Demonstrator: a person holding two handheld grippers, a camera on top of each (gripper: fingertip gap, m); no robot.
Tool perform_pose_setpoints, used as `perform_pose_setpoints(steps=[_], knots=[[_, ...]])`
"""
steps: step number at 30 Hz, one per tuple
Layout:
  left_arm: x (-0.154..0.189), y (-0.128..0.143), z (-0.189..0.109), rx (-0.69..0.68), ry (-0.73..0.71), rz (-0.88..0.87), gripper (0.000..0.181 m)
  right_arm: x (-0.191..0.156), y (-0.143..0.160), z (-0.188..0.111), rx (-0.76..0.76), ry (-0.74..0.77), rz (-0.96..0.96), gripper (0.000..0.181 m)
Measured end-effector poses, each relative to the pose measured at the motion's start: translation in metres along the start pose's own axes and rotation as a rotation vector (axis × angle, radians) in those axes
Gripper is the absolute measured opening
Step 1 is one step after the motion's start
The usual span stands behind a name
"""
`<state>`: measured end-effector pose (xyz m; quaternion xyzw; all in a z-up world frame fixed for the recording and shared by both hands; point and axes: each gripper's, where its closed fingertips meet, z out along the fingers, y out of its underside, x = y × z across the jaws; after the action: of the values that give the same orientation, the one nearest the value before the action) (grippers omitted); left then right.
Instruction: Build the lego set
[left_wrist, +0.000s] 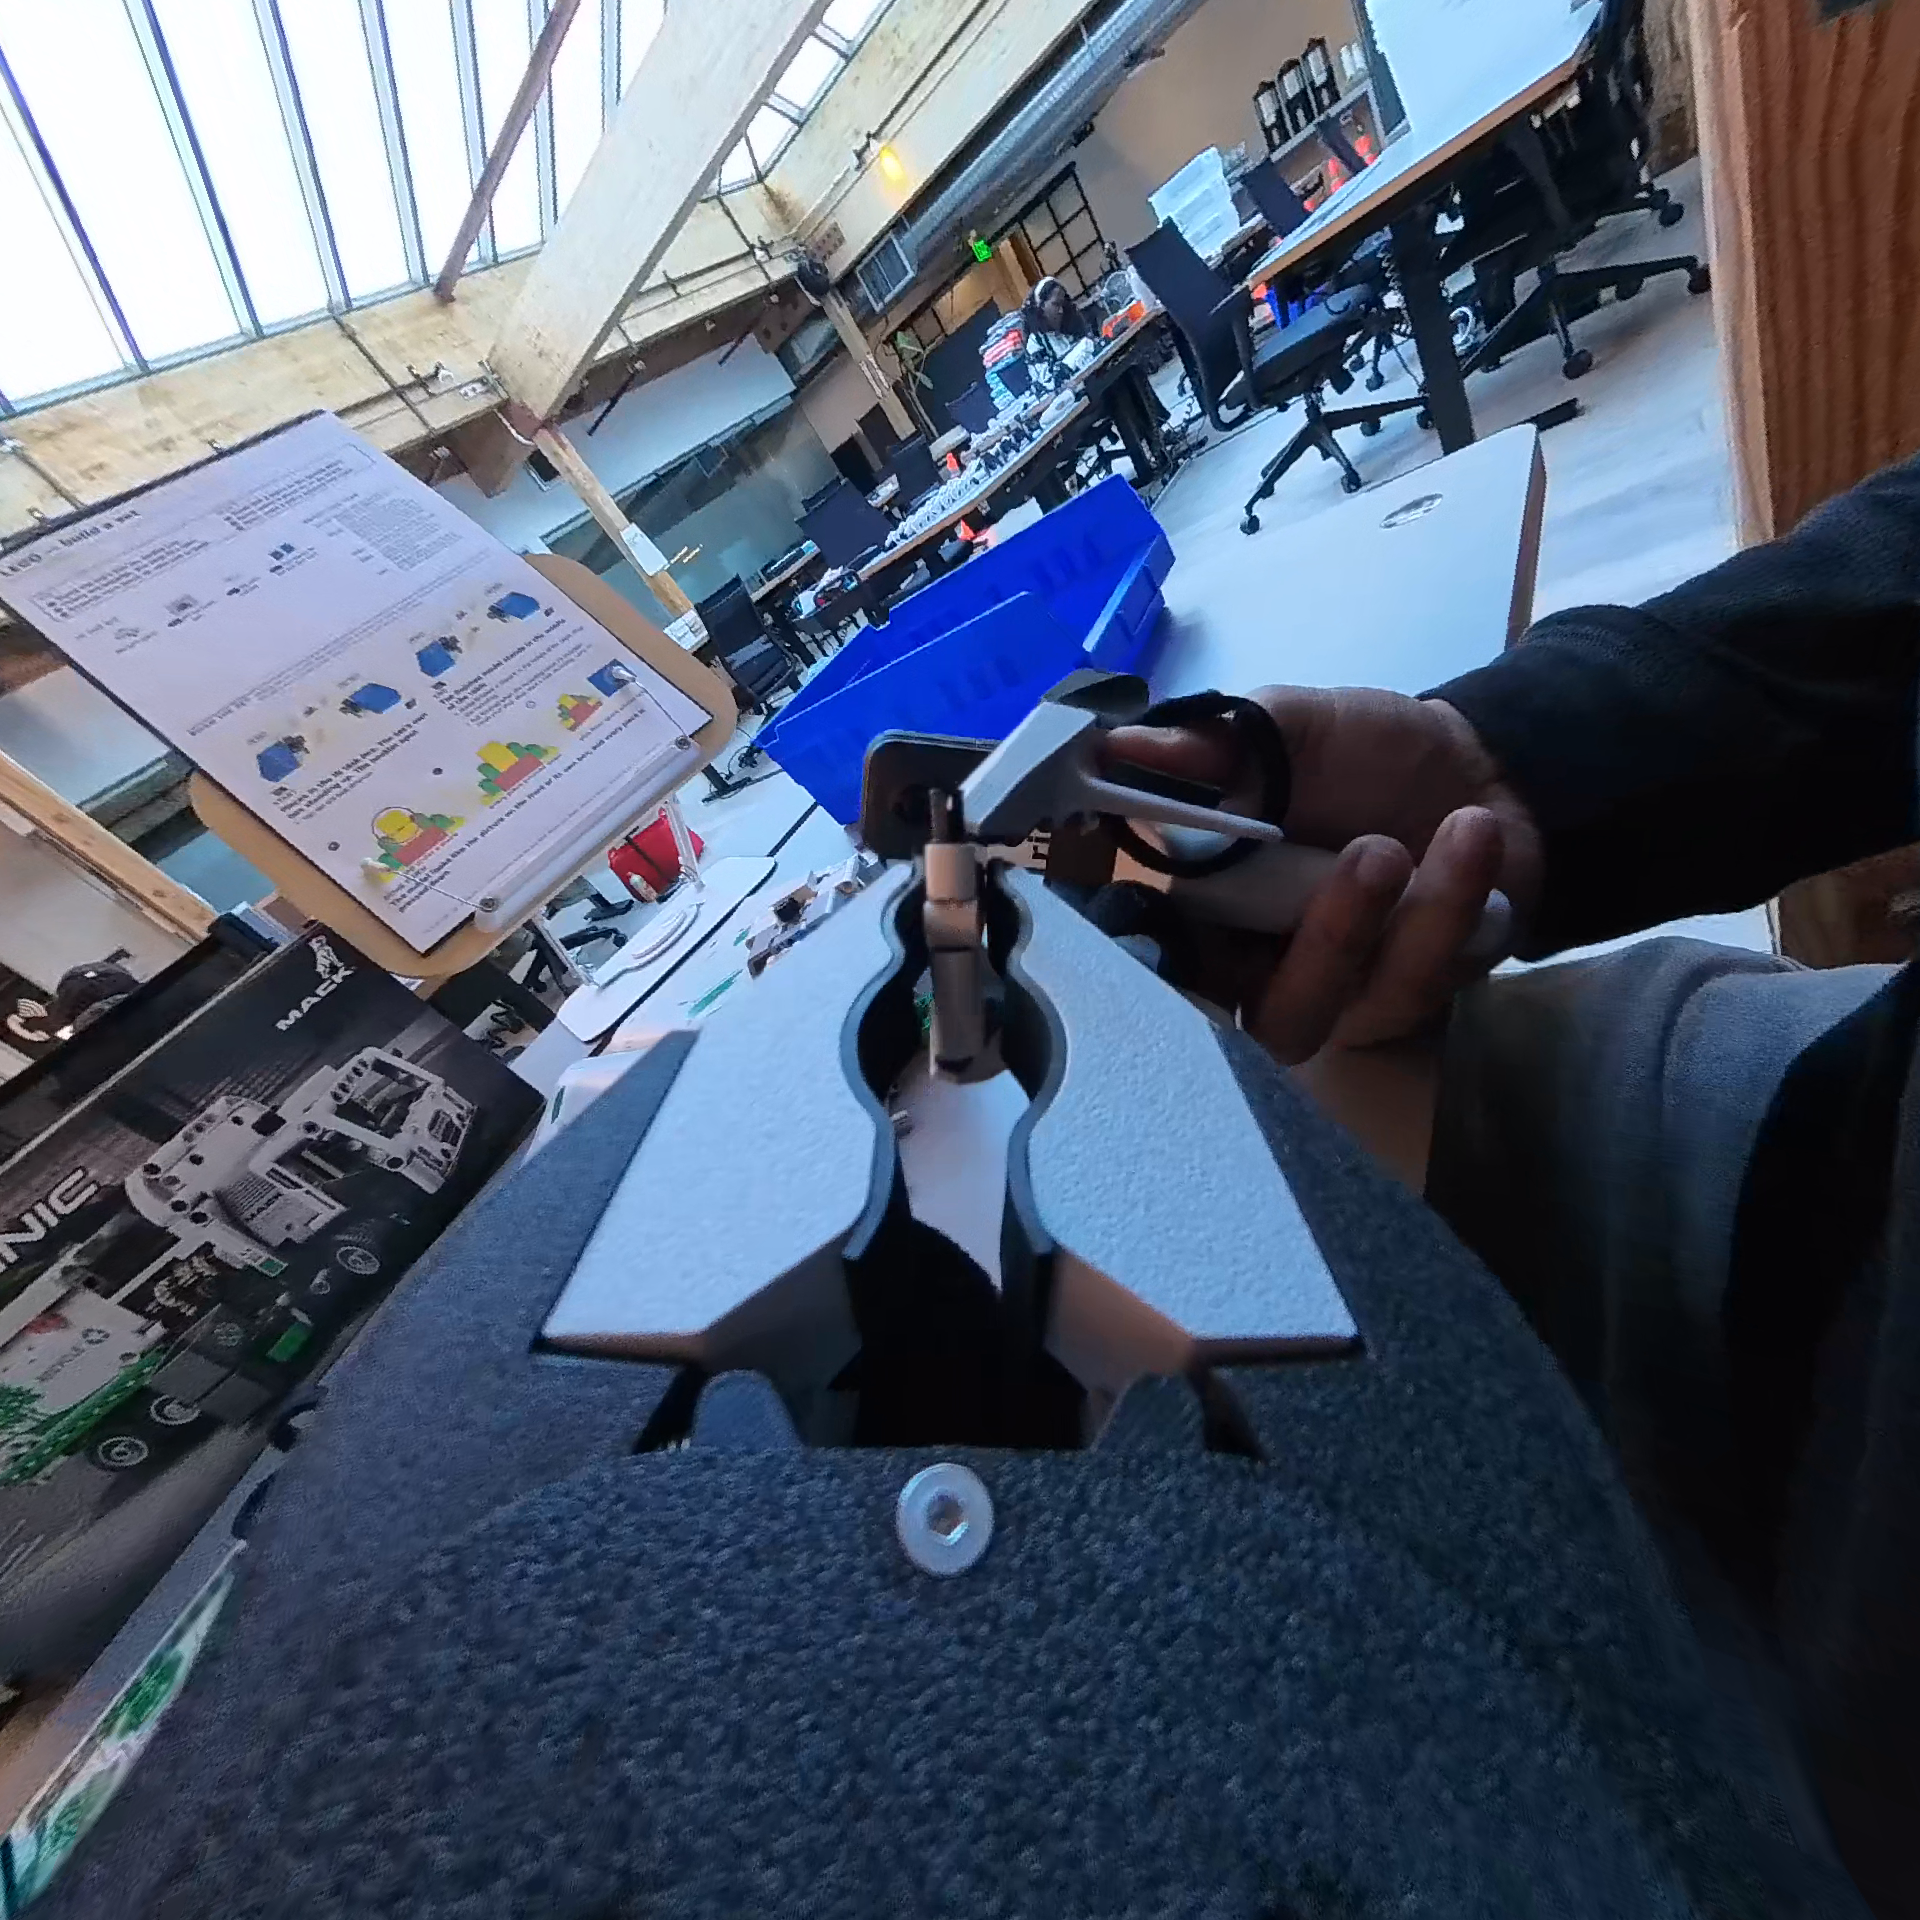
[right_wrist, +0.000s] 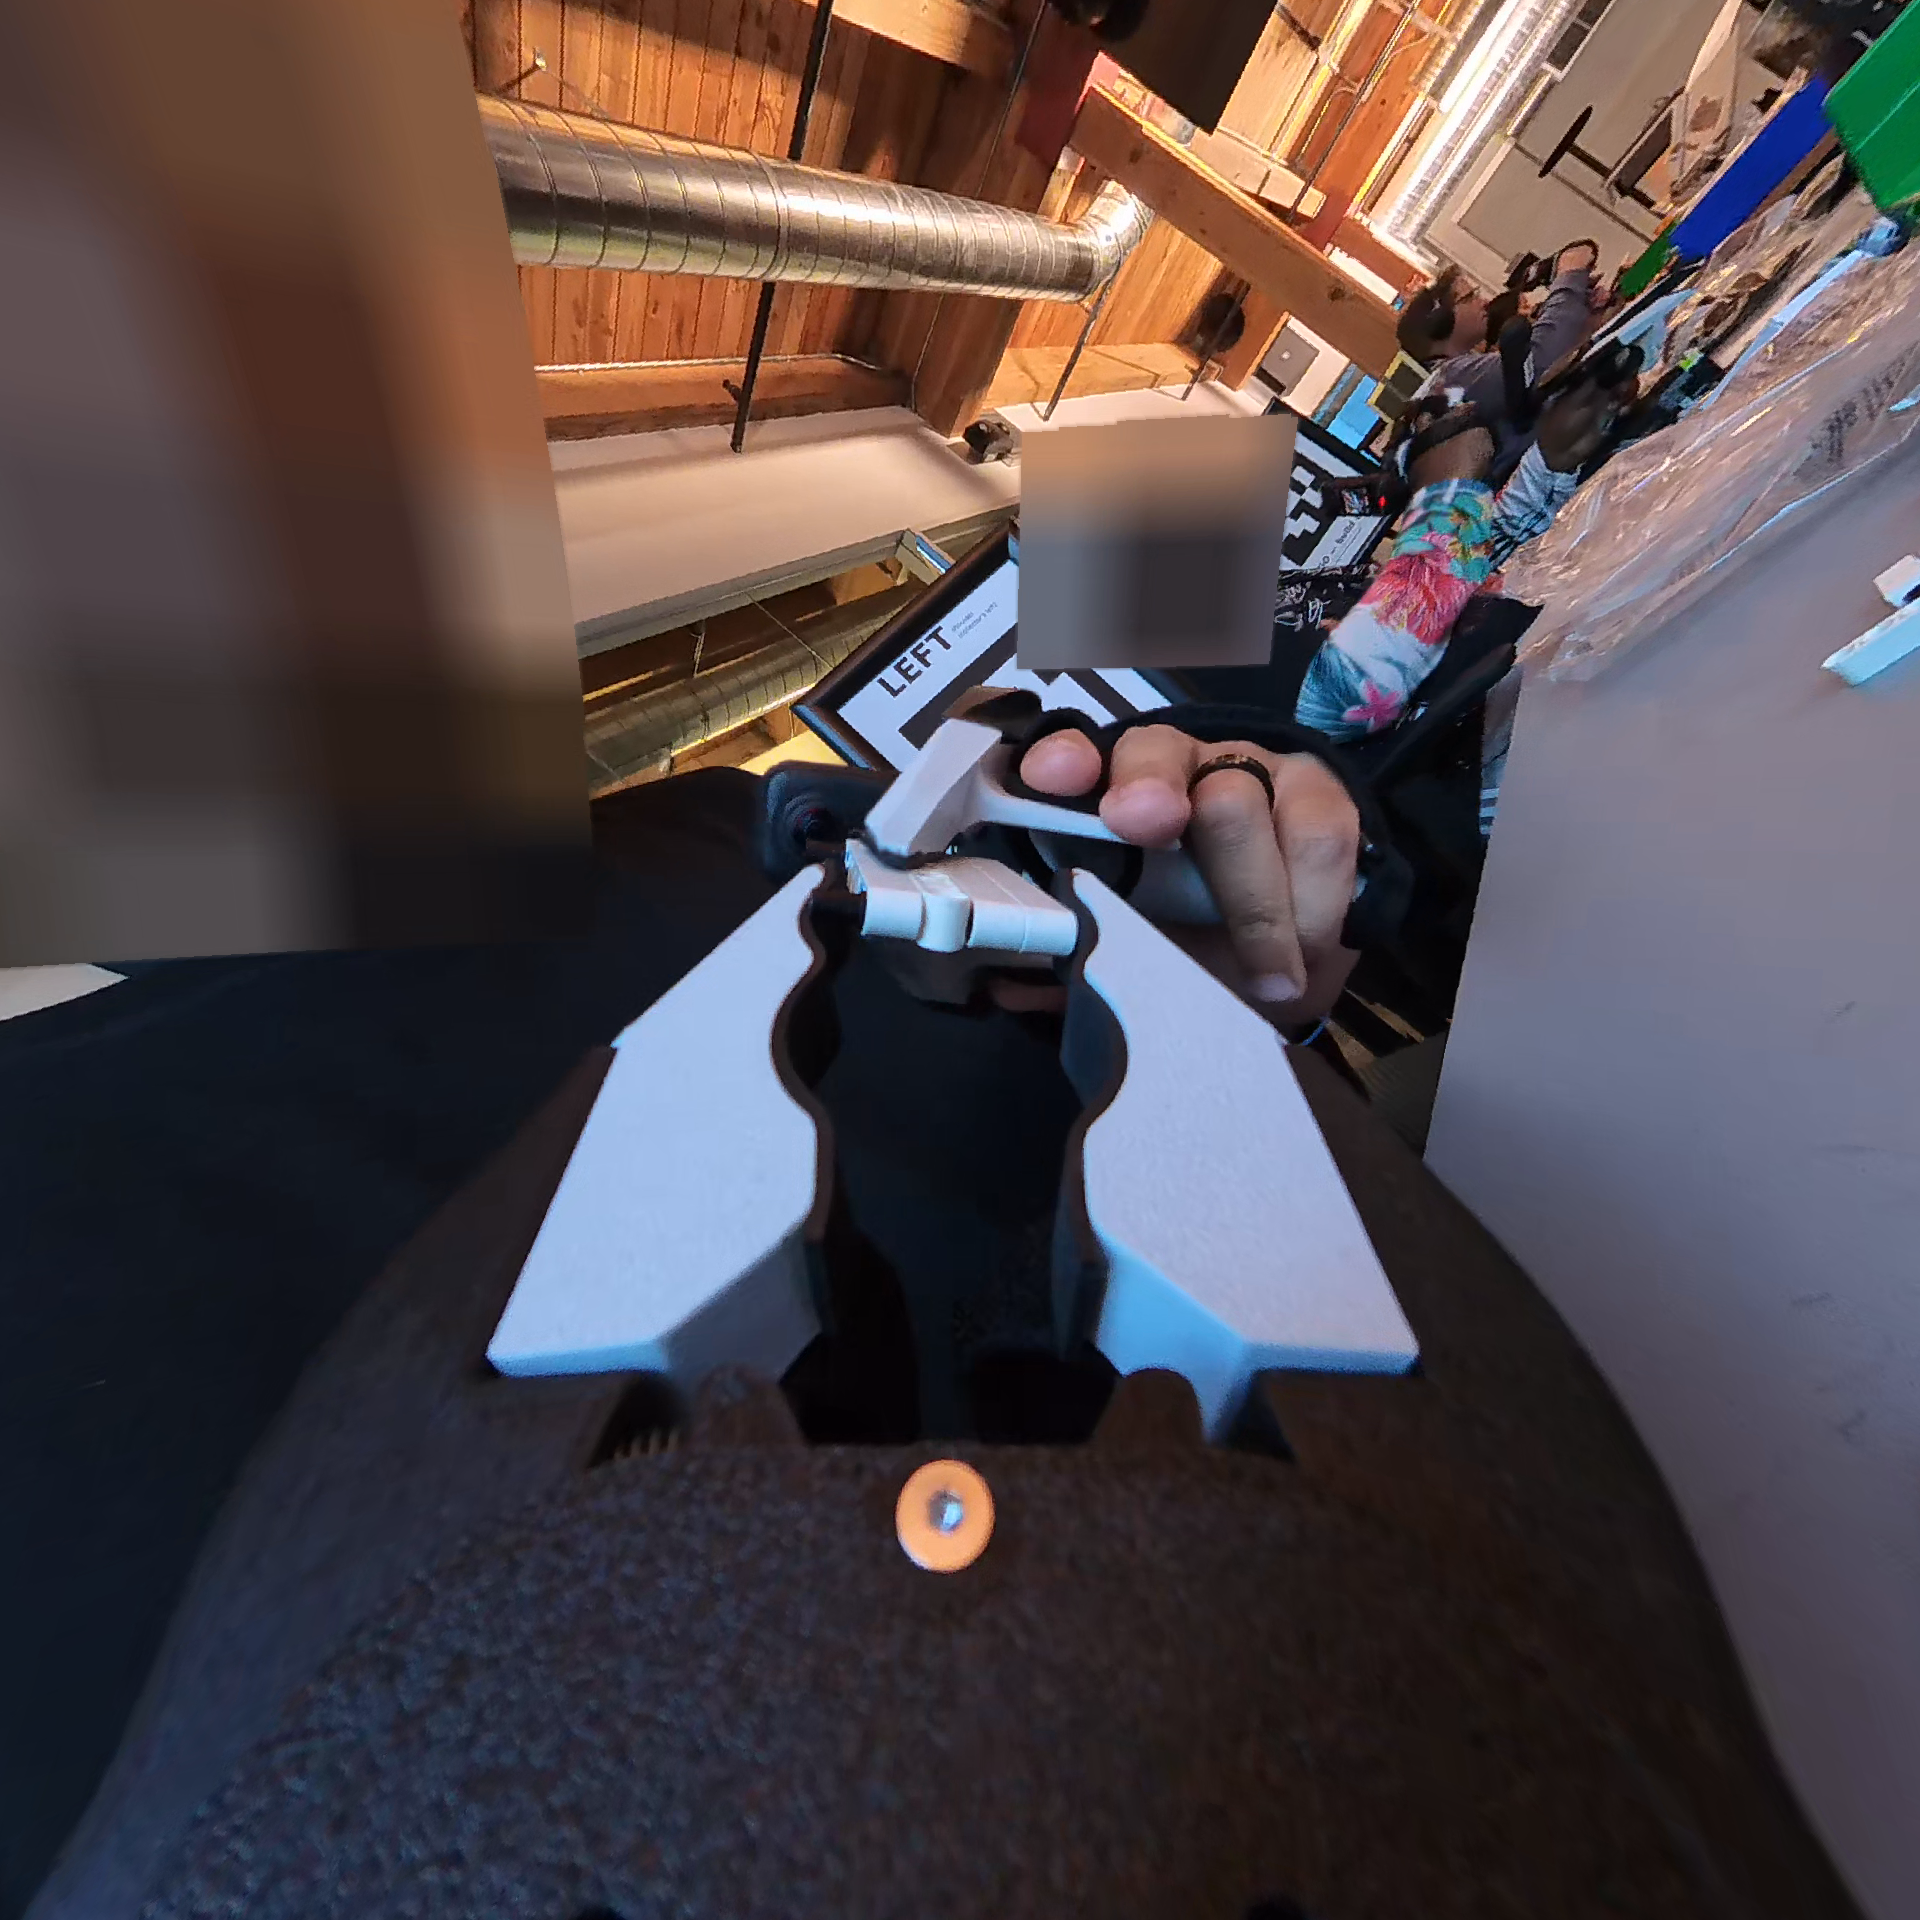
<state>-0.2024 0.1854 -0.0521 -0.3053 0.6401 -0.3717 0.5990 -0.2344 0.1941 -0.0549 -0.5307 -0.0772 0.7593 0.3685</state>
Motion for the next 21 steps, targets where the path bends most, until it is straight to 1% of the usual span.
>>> perform_pose_setpoints(steps=[9,11,13,15,17,18,19,20,21], knots=[[-0.001,-0.001,-0.004,-0.004,0.002,0.016,0.006,0.0,-0.002,-0.004,0.014,0.011,0.008,0.039],[-0.002,0.0,-0.004,-0.006,0.014,-0.013,0.006,0.0,-0.003,-0.004,0.017,0.017,0.001,0.039],[-0.004,0.005,-0.003,-0.026,0.019,-0.049,0.006,0.004,-0.007,-0.006,0.034,0.061,-0.02,0.04],[-0.011,0.014,-0.005,-0.044,0.015,-0.096,0.007,0.015,-0.014,-0.014,0.044,0.206,-0.123,0.044],[-0.028,0.029,-0.012,-0.088,-0.003,-0.163,0.006,0.029,-0.022,-0.036,-0.011,0.446,-0.276,0.048],[-0.035,0.039,-0.016,-0.117,0.001,-0.213,0.006,0.039,-0.022,-0.051,-0.086,0.598,-0.378,0.047],[-0.042,0.048,-0.02,-0.145,0.003,-0.268,0.006,0.049,-0.019,-0.068,-0.203,0.752,-0.492,0.044],[-0.049,0.056,-0.023,-0.159,0.002,-0.316,0.006,0.057,-0.015,-0.083,-0.335,0.88,-0.591,0.04],[-0.052,0.063,-0.024,-0.169,0.016,-0.364,0.006,0.063,-0.012,-0.095,-0.451,0.979,-0.664,0.036]])
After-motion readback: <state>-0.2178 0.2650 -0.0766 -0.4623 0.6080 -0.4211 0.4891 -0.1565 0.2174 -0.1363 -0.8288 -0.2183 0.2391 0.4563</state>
